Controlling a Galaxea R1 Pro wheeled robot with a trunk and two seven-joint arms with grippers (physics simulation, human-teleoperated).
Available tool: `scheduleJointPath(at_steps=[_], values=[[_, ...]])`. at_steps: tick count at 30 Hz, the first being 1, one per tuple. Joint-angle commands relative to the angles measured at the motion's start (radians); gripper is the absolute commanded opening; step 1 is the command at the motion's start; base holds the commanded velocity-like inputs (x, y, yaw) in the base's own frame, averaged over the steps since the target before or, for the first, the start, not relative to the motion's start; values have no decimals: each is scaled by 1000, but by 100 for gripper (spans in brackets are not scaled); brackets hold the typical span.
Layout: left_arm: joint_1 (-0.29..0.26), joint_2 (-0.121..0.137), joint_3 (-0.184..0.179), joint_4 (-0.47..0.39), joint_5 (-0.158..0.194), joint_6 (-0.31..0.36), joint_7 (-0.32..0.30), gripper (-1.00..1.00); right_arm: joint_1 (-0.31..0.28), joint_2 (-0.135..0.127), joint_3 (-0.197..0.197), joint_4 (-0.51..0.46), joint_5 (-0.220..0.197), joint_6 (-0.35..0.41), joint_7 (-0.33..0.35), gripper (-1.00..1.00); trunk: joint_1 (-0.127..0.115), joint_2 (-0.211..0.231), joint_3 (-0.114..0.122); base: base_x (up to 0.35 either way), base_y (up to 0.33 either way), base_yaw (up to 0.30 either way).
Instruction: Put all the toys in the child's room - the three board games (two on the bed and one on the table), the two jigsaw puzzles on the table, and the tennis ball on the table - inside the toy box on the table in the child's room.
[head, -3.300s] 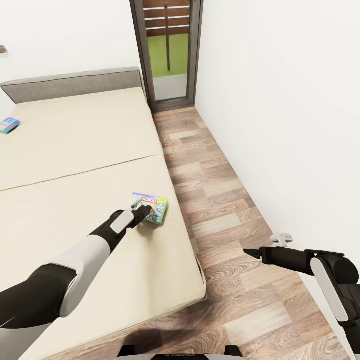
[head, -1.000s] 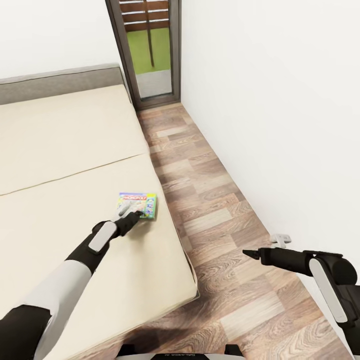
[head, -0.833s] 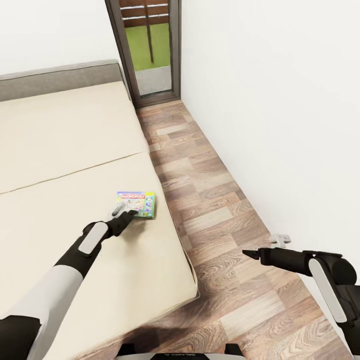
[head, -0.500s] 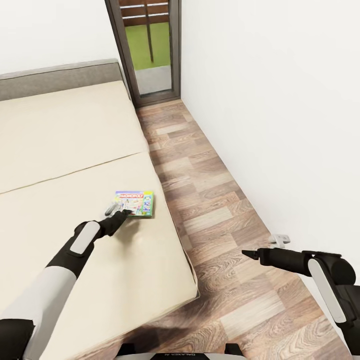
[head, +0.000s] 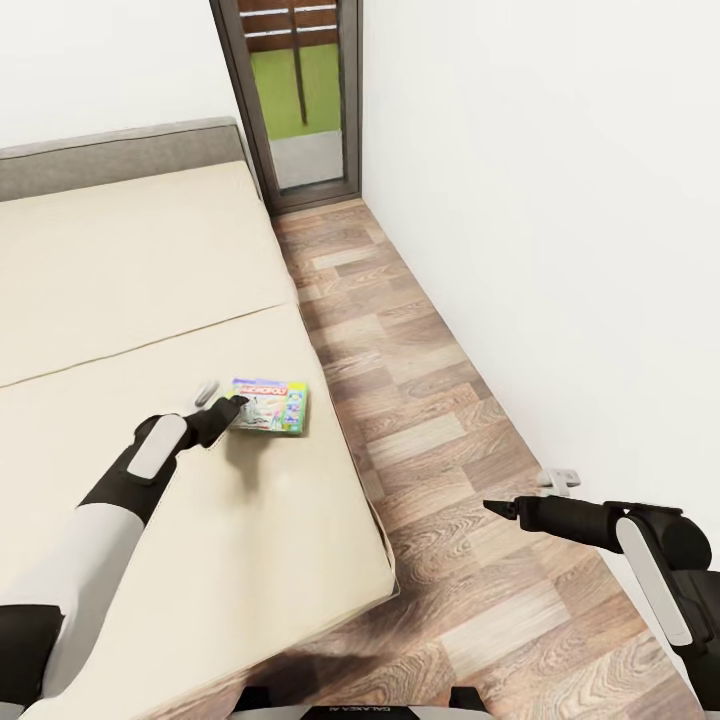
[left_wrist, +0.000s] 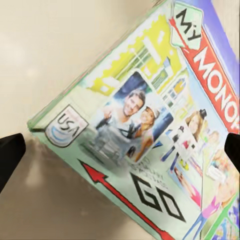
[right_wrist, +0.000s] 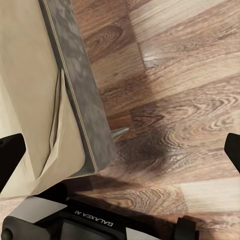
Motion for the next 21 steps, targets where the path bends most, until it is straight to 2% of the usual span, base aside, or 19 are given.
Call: scheduleJointPath(at_steps=[1, 8, 21], values=[[-1, 1, -4, -2, 11, 0, 10, 100, -1, 0, -1, -1, 8, 4, 10, 100, 0, 0, -1, 0, 0, 0], [-35, 38, -3, 1, 9, 0, 36, 100, -1, 0, -1, -1, 8, 4, 11, 100, 0, 0, -8, 0, 0, 0], [-54, 63, -2, 3, 8, 0, 45, 100, -1, 0, -2, -2, 8, 4, 11, 100, 0, 0, -27, 0, 0, 0]])
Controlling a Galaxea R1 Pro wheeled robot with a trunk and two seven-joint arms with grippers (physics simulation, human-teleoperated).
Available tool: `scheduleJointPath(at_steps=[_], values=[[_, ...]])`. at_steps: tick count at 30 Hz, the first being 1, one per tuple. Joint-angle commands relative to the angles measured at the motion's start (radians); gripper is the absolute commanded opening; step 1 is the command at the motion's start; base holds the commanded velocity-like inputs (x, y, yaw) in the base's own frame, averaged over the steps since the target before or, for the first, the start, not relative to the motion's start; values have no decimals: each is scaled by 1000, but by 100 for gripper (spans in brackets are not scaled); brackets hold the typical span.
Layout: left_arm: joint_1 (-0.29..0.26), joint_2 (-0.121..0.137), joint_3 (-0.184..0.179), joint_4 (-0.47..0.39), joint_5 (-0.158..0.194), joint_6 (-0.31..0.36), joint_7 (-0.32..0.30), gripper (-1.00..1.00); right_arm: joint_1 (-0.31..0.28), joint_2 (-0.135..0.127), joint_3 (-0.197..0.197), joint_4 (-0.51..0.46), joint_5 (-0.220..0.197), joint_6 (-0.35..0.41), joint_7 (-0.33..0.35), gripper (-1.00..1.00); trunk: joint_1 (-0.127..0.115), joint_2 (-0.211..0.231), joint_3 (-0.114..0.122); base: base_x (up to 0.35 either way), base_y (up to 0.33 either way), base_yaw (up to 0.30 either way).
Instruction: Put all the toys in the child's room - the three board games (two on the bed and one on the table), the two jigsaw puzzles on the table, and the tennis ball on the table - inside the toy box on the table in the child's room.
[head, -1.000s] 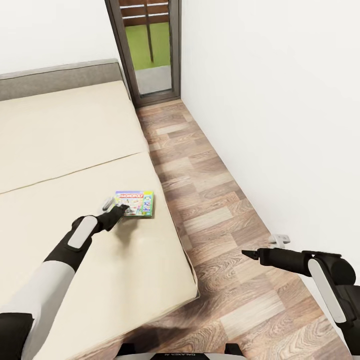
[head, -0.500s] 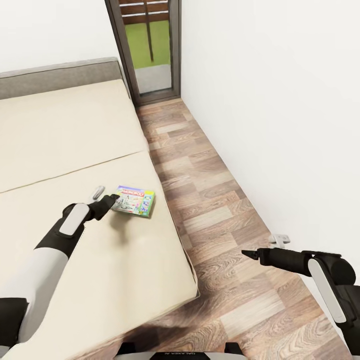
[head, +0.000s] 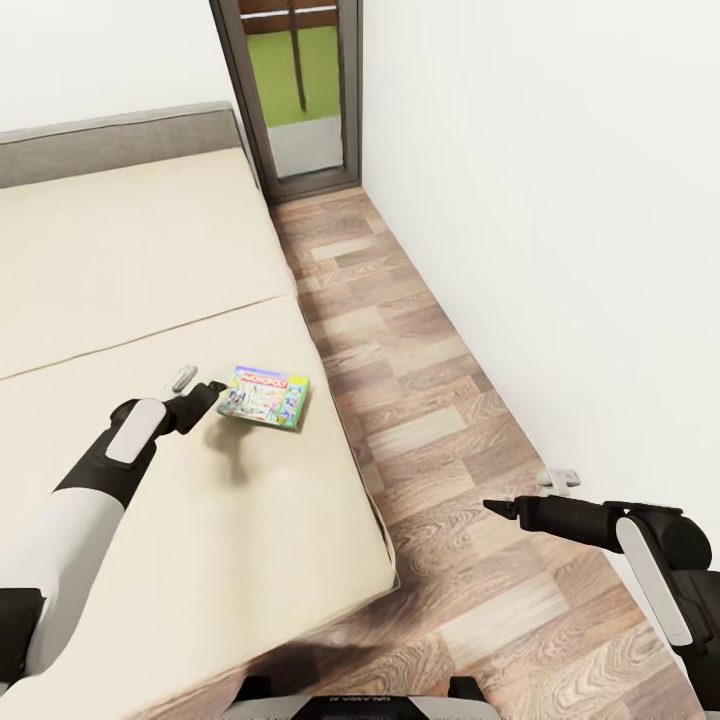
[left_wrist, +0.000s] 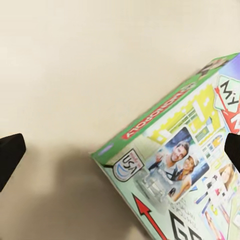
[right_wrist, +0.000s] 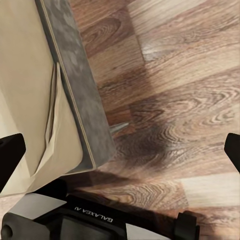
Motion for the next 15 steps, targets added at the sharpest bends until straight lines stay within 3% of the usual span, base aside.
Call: scheduleJointPath(at_steps=[1, 15], values=[[0, 1, -5, -2, 11, -1, 9, 100, -1, 0, -1, -1, 8, 4, 10, 100, 0, 0, -2, 0, 0, 0], [-52, 11, -8, 79, 11, -7, 8, 100, -1, 0, -1, -2, 8, 4, 10, 100, 0, 0, -25, 0, 0, 0]])
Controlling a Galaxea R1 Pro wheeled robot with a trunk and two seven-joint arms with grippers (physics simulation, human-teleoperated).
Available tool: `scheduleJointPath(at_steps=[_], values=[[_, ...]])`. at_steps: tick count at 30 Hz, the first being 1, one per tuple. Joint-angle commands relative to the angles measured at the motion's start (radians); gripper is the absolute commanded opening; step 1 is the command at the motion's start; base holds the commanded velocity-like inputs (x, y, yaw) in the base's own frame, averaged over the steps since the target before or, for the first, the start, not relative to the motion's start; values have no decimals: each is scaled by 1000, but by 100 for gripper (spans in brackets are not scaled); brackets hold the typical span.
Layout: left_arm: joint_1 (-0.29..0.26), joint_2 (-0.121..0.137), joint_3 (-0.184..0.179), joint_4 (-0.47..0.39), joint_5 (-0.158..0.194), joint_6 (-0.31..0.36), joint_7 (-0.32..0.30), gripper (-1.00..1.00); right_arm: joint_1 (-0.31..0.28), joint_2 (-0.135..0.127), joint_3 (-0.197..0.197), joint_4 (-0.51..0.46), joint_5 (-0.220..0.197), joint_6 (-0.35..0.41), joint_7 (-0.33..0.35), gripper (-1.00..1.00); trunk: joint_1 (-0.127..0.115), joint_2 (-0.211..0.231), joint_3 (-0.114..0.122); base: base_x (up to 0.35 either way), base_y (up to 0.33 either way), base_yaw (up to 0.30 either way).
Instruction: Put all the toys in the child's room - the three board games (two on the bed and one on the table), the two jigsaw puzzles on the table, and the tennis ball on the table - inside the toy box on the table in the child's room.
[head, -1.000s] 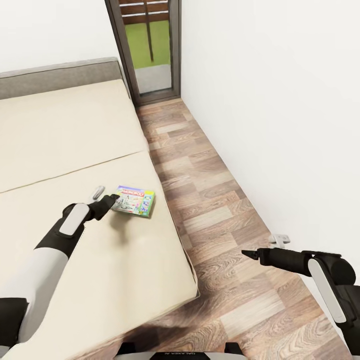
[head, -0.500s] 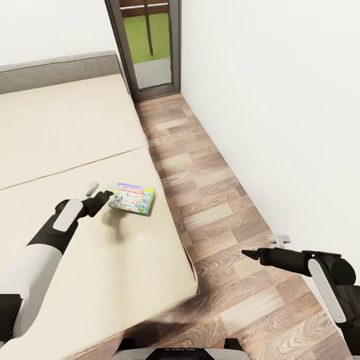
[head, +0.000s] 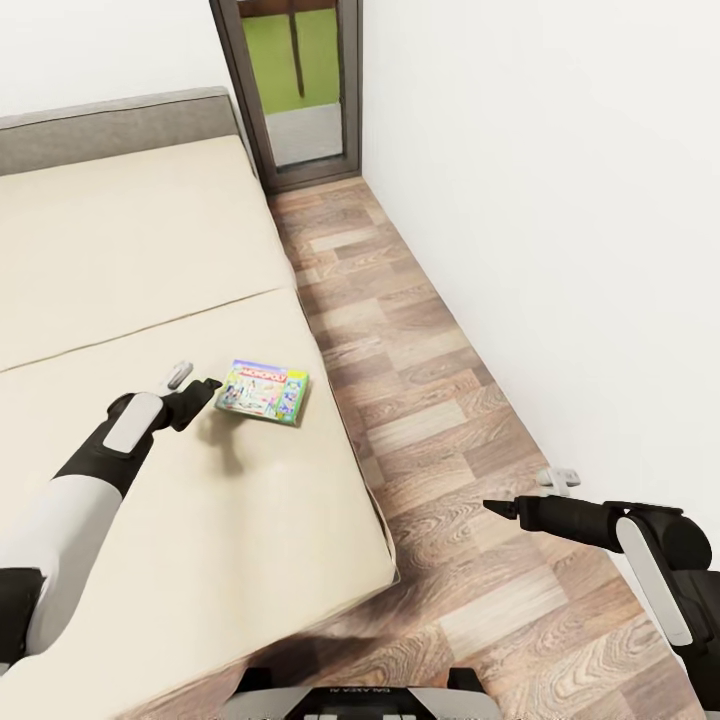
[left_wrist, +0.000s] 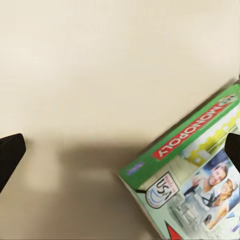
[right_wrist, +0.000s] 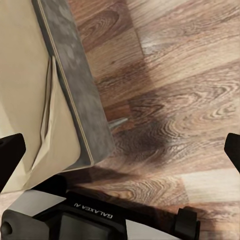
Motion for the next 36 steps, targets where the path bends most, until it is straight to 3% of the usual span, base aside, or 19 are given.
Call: scheduleJointPath(at_steps=[1, 17, 29, 36], values=[[-5, 2, -6, 6, 11, -1, 9, 100, -1, 0, -1, -1, 8, 4, 10, 100, 0, 0, -2, 0, 0, 0], [-59, 3, -12, 89, 6, -8, 2, 100, 1, 0, -1, -10, 8, 4, 11, 100, 0, 0, -28, 0, 0, 0], [-99, -2, -13, 144, -47, -12, -4, 100, 5, 0, -1, -16, 7, 4, 11, 100, 0, 0, -48, 0, 0, 0], [-112, -3, -13, 151, -59, -13, -4, 100, 7, 0, -2, -18, 7, 4, 10, 100, 0, 0, -59, 0, 0, 0]])
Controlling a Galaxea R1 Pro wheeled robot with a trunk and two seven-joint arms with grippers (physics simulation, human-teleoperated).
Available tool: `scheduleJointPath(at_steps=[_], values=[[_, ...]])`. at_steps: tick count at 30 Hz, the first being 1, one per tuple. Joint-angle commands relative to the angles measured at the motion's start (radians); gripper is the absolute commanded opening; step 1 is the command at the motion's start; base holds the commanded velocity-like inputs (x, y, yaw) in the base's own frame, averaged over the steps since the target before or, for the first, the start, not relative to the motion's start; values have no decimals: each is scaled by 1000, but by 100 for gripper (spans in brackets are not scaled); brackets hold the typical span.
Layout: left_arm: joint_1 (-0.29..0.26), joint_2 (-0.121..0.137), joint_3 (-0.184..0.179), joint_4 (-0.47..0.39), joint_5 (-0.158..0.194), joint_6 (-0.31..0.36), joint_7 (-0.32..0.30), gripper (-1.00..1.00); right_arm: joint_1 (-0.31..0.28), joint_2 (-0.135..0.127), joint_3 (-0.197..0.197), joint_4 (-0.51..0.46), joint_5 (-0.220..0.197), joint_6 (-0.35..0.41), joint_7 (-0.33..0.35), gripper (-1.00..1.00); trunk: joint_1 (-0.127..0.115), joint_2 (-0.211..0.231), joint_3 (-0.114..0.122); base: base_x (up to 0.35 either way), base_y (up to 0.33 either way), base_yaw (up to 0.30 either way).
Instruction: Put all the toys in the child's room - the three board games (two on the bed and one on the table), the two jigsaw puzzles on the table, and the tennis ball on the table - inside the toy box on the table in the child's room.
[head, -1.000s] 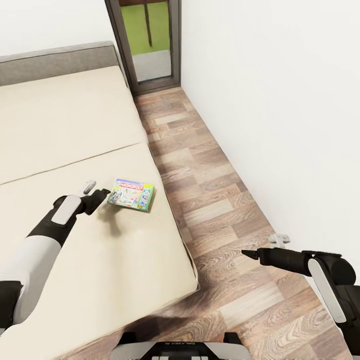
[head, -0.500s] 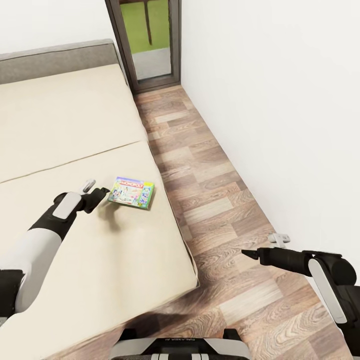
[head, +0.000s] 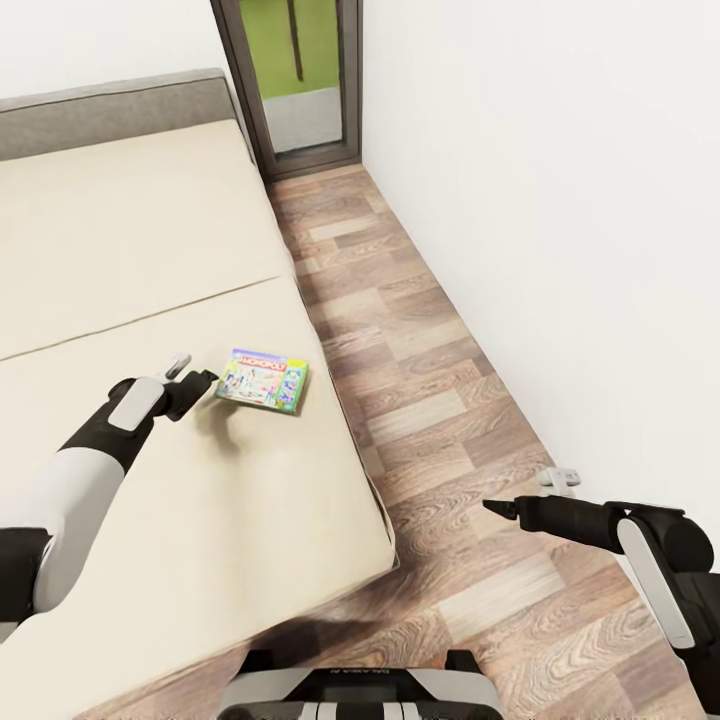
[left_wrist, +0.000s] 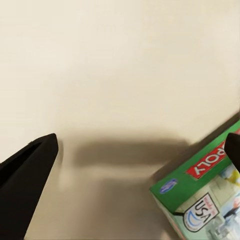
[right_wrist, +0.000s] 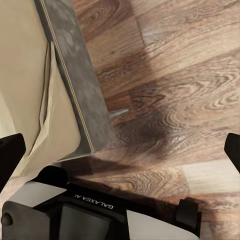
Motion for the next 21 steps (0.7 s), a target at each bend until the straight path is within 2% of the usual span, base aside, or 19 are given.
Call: scheduleJointPath(at_steps=[1, 21], values=[[-2, 2, -8, 0, 5, -2, 7, 100, 0, 0, -2, -2, 8, 4, 10, 100, 30, 0, -2, 0, 0, 0], [-11, -1, -8, 3, -2, -2, 7, 100, 7, 0, -1, -10, 8, 4, 11, 100, 30, 0, -11, 0, 0, -4]])
